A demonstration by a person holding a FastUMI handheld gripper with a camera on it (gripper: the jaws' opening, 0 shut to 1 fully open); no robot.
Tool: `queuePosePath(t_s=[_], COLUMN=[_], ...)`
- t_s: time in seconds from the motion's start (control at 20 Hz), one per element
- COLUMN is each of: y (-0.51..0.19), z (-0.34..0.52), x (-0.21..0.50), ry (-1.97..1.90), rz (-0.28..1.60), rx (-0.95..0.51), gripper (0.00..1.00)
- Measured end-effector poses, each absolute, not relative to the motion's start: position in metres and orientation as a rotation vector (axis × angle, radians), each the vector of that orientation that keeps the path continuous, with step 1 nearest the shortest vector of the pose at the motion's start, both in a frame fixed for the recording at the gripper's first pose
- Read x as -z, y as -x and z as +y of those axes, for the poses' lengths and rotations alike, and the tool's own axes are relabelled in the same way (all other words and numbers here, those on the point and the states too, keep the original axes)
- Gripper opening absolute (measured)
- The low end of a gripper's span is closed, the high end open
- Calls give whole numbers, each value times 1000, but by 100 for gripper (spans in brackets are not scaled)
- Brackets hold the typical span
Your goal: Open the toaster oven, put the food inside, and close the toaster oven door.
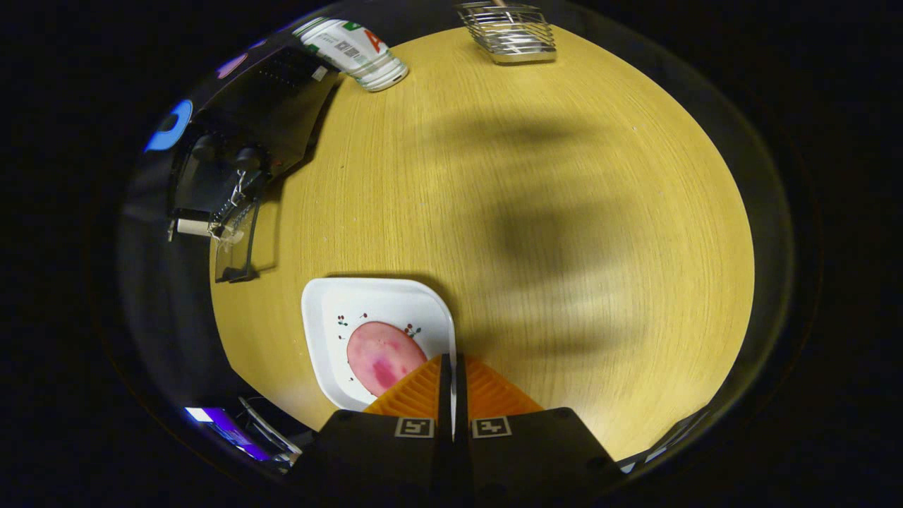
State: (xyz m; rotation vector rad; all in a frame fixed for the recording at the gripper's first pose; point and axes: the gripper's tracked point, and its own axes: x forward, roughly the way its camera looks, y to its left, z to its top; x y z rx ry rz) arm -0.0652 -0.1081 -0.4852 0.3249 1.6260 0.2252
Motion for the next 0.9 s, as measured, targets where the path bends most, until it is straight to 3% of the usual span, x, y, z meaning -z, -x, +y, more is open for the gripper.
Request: queuePosePath(t_s=[0.45, 0.9], y=[84, 121], z=[-93, -22], x=[451, 401], ry=[-708, -1027], rz=[1512, 1400], rx=[-152, 58], gripper=[5, 5])
